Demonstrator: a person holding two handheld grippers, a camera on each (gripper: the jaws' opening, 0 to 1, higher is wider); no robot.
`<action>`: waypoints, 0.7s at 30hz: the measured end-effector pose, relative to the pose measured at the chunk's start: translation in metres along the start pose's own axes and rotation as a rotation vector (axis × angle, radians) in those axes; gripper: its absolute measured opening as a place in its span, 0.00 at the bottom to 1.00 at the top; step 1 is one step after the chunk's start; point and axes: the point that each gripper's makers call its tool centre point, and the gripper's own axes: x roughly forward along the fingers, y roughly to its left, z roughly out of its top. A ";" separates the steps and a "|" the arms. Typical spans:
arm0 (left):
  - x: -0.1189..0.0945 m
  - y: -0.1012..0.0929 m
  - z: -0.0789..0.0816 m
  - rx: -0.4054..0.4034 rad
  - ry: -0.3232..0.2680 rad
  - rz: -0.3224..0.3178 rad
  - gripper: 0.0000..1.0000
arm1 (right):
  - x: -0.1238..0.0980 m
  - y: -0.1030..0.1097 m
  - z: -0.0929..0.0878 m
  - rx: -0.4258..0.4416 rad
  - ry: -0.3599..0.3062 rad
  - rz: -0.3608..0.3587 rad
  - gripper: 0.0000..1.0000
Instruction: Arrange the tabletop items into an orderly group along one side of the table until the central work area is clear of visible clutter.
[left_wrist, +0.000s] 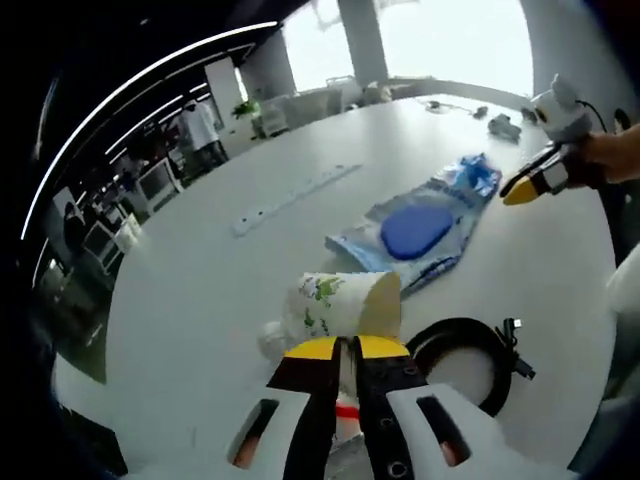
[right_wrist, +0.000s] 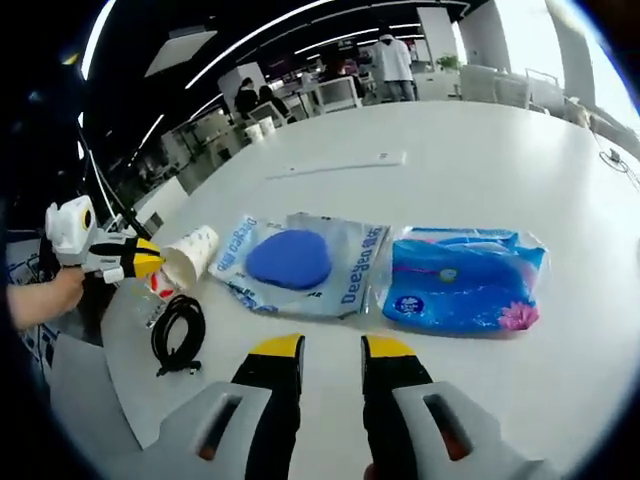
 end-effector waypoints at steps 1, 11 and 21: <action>0.000 0.000 0.000 -0.012 0.002 0.000 0.00 | -0.001 0.000 -0.001 0.003 0.000 -0.001 0.20; -0.008 0.006 0.006 -0.147 -0.010 0.005 0.00 | -0.005 -0.001 -0.007 0.027 -0.003 -0.005 0.20; -0.026 0.021 0.015 -0.467 0.009 -0.060 0.00 | -0.002 0.029 0.004 -0.119 -0.033 0.107 0.31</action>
